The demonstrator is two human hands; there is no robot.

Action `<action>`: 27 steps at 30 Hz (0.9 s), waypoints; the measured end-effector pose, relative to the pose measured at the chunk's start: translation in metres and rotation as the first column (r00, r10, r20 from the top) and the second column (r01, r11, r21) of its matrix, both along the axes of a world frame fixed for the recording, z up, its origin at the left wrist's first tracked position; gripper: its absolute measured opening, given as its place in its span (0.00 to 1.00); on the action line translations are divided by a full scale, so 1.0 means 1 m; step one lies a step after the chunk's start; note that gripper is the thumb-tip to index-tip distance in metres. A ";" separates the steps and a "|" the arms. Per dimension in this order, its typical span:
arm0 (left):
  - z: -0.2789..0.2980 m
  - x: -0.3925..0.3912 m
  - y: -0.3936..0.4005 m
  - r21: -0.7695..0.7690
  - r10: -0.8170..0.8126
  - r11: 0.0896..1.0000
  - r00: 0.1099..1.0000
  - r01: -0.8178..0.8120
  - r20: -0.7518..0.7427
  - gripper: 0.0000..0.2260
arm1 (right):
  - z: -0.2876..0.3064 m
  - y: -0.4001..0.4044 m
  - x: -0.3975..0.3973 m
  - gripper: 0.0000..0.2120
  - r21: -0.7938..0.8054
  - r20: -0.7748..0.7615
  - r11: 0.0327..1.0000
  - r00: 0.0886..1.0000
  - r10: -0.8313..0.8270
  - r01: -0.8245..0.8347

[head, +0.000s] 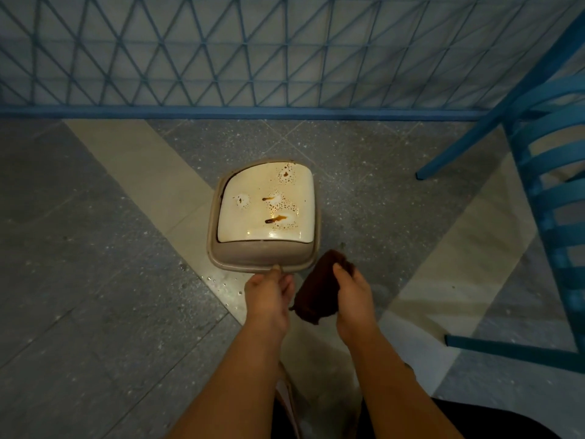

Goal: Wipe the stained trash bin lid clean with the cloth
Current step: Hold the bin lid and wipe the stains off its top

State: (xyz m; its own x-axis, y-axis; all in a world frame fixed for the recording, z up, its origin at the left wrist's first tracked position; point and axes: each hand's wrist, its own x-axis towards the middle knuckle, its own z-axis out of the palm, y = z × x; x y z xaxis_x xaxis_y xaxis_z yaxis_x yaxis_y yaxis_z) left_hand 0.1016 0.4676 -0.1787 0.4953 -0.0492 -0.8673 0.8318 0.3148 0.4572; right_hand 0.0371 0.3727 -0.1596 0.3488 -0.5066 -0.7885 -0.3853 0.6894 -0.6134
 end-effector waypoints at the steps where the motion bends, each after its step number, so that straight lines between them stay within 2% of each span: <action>1: 0.002 -0.001 -0.005 -0.014 0.012 1.000 1.000 -0.012 0.004 0.13 | 0.002 0.004 0.001 0.17 -0.009 0.006 1.000 1.000 0.004 -0.004; 5: 0.003 -0.002 -0.007 0.025 0.089 0.996 0.995 -0.090 0.036 0.17 | 0.002 0.012 0.005 0.13 -0.133 0.030 0.990 0.998 0.051 -0.047; 9: 0.007 -0.004 -0.001 0.083 0.073 0.993 0.993 -0.080 0.092 0.19 | 0.007 0.026 0.002 0.12 -0.401 0.095 0.916 0.992 0.080 -0.035; 13: 0.004 -0.004 0.001 0.151 -0.013 0.989 0.995 -0.001 0.095 0.17 | 0.015 0.047 0.007 0.13 -0.505 0.220 0.862 0.960 0.170 -0.037; 15: 0.003 -0.006 0.002 0.114 -0.036 0.993 0.997 0.028 0.070 0.16 | 0.016 0.055 0.009 0.16 -0.612 0.220 0.786 0.934 0.280 -0.091; 17: 0.004 -0.006 0.002 0.104 -0.051 0.994 0.997 0.044 0.065 0.16 | 0.012 0.056 0.014 0.18 -0.681 0.194 0.727 0.935 0.296 -0.089; 22: 0.003 -0.002 0.001 0.150 -0.054 0.988 0.995 0.040 0.089 0.17 | 0.002 0.051 0.024 0.15 -0.669 0.195 0.743 0.964 0.183 -0.006; 25: 0.002 -0.005 -0.001 0.174 -0.024 0.985 0.994 0.004 0.109 0.16 | -0.006 0.039 0.025 0.11 -0.583 0.123 0.811 0.992 0.018 0.057; 27: 0.003 -0.005 0.000 0.141 0.016 0.989 0.992 -0.034 0.126 0.15 | -0.010 0.027 0.028 0.08 -0.523 0.076 0.852 0.997 0.009 0.032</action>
